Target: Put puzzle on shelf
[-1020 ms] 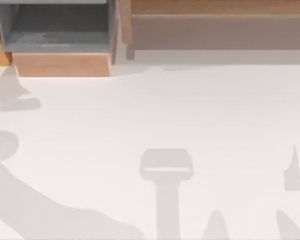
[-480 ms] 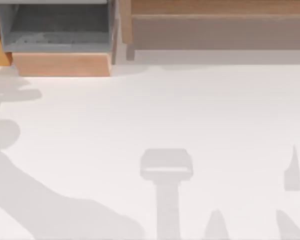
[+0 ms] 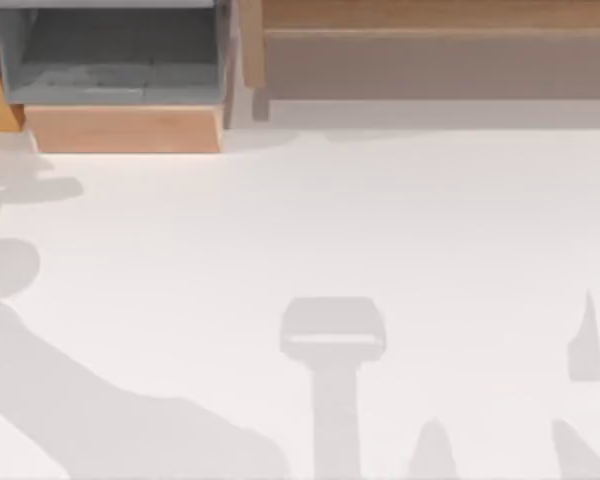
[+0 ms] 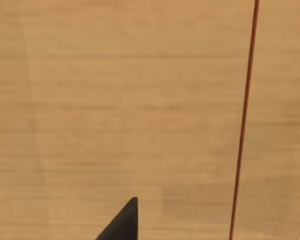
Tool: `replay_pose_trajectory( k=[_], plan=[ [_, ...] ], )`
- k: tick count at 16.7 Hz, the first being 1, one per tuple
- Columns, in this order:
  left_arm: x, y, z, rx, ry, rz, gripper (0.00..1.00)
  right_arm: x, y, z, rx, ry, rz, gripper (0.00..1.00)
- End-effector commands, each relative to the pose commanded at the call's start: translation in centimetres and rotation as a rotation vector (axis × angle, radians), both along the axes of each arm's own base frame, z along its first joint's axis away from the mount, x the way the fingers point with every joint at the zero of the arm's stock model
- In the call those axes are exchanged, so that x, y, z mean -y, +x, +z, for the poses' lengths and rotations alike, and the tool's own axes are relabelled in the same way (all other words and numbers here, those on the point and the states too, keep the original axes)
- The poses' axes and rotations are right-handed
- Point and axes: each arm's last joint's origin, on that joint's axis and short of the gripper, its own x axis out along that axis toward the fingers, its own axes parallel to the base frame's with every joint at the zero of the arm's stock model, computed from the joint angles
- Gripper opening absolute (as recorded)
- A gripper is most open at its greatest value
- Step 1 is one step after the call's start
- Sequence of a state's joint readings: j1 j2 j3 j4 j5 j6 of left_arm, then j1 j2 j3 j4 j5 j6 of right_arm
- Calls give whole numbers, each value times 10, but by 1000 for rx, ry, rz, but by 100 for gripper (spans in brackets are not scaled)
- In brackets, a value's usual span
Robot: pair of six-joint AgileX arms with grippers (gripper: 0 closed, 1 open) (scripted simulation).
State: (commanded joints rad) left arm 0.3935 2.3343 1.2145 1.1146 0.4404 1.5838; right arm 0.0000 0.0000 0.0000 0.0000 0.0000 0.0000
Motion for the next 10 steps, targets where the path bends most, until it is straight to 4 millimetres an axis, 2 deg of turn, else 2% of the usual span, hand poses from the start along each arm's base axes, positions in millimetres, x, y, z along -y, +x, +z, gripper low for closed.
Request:
replay_pose_trajectory(
  k=[8,10],
  plan=[
    [0,0,0,0,0,0,2,0,0,0,0,0,0,100],
    [0,0,0,0,0,0,0,0,0,0,0,0,0,100]
  ],
)
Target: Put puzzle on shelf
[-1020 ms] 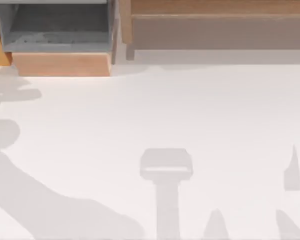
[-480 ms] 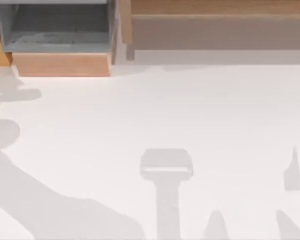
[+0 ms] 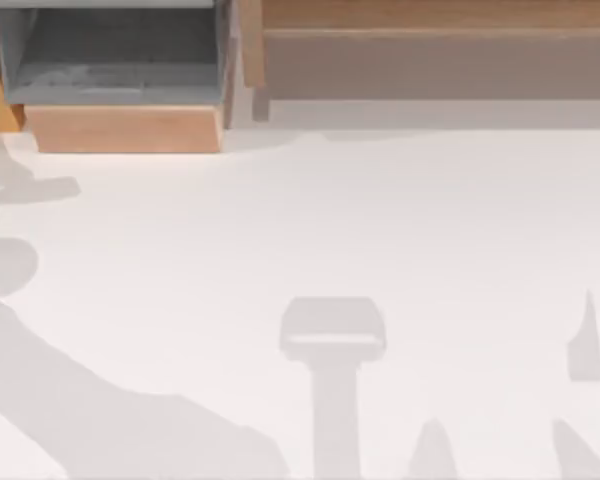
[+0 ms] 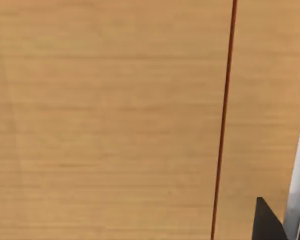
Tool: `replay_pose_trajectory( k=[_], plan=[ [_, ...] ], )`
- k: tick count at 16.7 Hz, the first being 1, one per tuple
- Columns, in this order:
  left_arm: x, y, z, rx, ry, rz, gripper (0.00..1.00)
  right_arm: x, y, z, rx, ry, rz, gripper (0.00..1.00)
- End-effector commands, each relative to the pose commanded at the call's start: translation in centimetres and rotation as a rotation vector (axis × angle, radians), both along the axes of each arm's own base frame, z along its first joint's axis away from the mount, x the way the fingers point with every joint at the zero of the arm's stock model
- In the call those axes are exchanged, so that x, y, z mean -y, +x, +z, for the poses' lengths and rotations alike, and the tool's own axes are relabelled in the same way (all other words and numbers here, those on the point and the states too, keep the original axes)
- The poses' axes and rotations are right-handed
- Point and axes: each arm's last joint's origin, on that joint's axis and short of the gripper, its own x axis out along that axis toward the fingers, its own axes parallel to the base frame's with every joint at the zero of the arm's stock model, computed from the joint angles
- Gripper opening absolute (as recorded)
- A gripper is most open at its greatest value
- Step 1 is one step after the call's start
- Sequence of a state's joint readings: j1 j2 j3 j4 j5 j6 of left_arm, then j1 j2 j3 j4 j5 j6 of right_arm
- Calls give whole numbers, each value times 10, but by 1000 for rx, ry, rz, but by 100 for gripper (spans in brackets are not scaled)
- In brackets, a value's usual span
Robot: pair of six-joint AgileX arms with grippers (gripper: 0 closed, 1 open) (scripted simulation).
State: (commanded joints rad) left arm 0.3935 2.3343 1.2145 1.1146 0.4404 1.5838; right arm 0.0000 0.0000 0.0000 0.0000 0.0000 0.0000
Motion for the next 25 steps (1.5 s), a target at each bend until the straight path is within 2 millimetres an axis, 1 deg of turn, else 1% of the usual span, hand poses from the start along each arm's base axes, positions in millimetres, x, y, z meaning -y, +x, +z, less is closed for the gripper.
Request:
replay_pose_trajectory(
  k=[6,7,8,11,14,16,18,22,23,25],
  plan=[
    [0,0,0,0,0,0,0,0,0,0,0,0,0,100],
    [-1,-1,-5,-18,-13,3,0,0,0,0,0,0,0,100],
    [-2,-2,-4,-15,-11,4,0,0,0,0,0,0,0,100],
    [-5,-17,1,5,-2,4,0,0,0,0,0,0,0,100],
    [-1,-44,-10,-38,-24,2,0,0,0,0,0,0,0,100],
    [0,-58,-8,-29,-20,1,0,0,0,0,0,0,0,100],
    [-3,-64,-5,-18,-13,3,0,0,0,0,0,0,0,100],
    [-1,-64,-7,-24,-15,0,0,0,0,0,0,0,0,100],
    [-3,-68,-6,-22,-12,5,0,0,0,0,0,0,0,100],
    [-5,-82,-4,-11,-5,8,0,0,0,0,0,0,0,100]
  ],
)
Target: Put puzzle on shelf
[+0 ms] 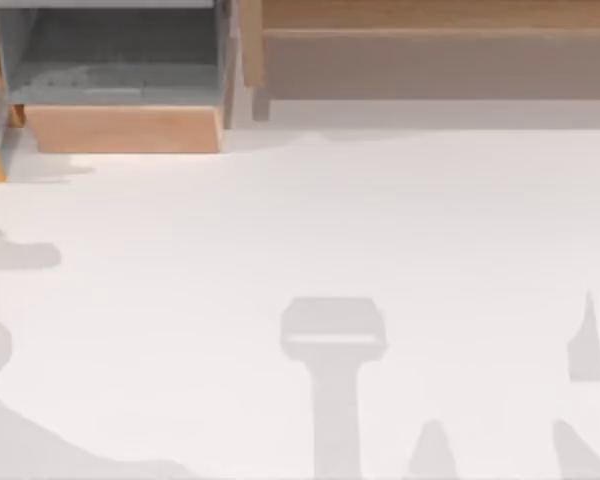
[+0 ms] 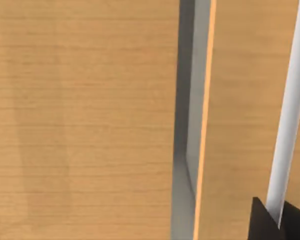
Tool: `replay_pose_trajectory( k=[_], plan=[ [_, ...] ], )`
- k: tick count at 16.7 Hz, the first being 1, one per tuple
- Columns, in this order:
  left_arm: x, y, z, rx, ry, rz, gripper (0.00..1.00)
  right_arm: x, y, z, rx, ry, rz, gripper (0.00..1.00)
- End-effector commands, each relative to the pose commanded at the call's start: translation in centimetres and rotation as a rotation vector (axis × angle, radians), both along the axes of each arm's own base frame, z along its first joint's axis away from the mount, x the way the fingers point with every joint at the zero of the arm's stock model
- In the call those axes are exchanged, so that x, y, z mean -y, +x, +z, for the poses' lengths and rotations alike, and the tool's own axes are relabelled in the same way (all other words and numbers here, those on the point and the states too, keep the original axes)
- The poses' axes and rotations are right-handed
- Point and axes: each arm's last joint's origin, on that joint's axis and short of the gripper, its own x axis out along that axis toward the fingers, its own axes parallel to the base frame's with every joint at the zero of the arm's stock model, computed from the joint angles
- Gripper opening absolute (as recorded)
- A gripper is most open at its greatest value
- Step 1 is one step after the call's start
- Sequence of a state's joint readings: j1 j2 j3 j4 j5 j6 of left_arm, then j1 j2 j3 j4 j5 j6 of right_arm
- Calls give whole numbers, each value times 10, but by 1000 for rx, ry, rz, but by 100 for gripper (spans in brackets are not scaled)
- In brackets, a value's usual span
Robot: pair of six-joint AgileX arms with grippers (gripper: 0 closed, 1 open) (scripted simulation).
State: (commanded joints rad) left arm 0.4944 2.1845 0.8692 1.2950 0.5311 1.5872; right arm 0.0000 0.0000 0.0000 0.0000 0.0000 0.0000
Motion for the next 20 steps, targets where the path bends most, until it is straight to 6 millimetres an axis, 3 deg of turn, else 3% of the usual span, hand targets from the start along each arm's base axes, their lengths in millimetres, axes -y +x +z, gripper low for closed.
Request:
replay_pose_trajectory(
  k=[4,10,17,20],
  plan=[
    [3,-38,-3,-11,-12,-9,0,0,0,0,0,0,0,100],
    [3,-44,-3,-10,-7,-10,0,0,0,0,0,0,0,100],
    [4,-98,-7,-26,-20,-13,0,0,0,0,0,0,0,100],
    [2,-106,-4,-13,-10,-10,0,0,0,0,0,0,0,100]
  ],
)
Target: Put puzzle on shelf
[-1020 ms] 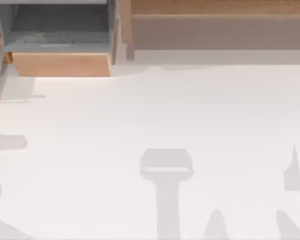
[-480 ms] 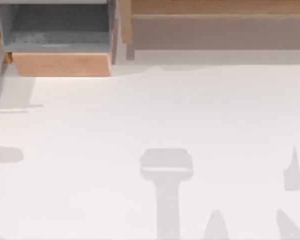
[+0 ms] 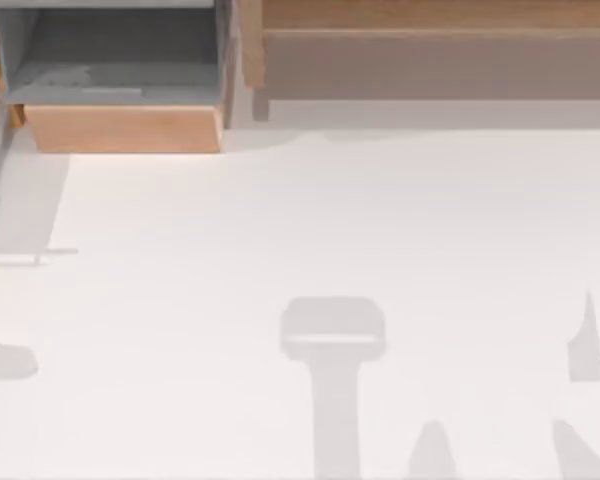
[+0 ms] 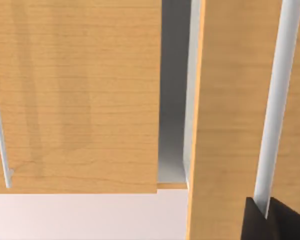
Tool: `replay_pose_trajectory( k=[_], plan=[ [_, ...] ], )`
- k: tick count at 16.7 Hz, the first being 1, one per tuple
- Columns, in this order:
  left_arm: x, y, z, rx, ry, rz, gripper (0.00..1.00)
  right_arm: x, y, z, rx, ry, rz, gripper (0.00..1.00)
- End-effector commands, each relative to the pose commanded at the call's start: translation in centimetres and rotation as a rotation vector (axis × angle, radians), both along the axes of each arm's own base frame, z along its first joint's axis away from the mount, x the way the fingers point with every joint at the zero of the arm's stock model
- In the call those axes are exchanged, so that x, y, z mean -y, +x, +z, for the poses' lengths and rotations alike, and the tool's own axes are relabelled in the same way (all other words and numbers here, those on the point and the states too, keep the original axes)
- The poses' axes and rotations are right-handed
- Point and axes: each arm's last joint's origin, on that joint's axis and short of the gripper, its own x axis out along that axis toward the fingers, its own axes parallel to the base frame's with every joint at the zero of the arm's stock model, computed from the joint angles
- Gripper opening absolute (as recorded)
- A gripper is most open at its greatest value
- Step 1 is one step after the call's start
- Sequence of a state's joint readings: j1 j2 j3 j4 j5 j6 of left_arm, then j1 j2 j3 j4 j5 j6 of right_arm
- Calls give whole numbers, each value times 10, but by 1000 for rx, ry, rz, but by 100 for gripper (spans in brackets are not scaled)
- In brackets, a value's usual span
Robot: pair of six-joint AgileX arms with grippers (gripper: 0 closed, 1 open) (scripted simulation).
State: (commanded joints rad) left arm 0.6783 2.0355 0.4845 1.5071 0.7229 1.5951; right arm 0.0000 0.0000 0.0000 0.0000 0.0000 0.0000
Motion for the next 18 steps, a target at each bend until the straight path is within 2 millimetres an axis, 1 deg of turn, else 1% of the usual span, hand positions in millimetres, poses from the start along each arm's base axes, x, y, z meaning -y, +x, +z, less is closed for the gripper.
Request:
replay_pose_trajectory(
  k=[2,15,16,18],
  plan=[
    [0,0,0,0,0,0,0,0,0,0,0,0,0,100],
    [0,0,0,0,0,0,98,0,0,0,0,0,0,100],
    [0,0,0,0,0,0,100,0,0,0,0,0,0,100],
    [0,0,0,0,0,0,100,0,0,0,0,0,0,100]
  ],
)
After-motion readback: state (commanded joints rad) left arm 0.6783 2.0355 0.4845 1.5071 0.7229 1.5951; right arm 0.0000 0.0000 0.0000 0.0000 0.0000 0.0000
